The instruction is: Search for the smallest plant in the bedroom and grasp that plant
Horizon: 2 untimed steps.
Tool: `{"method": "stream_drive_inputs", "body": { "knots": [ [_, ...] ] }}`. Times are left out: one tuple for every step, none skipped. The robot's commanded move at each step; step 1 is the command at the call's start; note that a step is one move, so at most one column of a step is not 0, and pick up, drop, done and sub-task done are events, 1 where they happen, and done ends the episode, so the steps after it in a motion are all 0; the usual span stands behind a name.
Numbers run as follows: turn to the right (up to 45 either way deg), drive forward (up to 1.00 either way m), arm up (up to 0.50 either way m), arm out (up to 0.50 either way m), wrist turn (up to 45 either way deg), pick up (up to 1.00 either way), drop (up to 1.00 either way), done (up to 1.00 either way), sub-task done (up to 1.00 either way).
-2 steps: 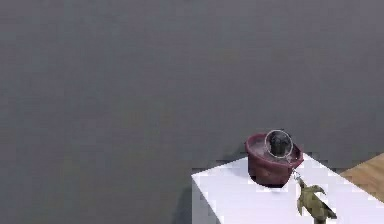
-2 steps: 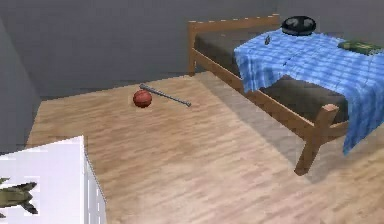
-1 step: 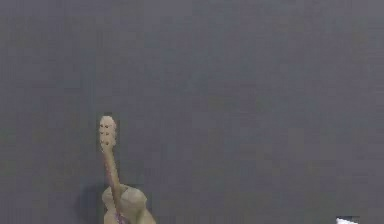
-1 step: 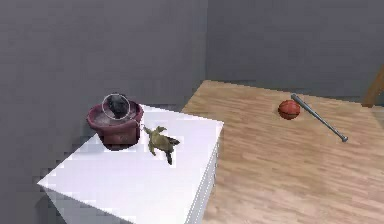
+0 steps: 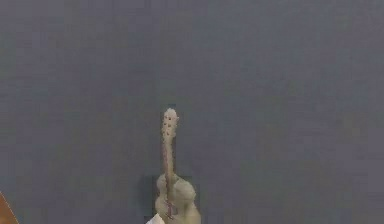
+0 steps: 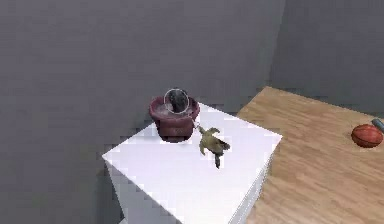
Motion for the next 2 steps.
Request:
{"method": "stream_drive_inputs", "body": {
  "knots": [
    [45.0, 0.00, 0.00, 0.00, 0.0, 0.00, 0.00, 0.00, 0.00],
    [45.0, 0.00, 0.00, 0.00, 0.0, 0.00, 0.00, 0.00, 0.00]
  ]
}}
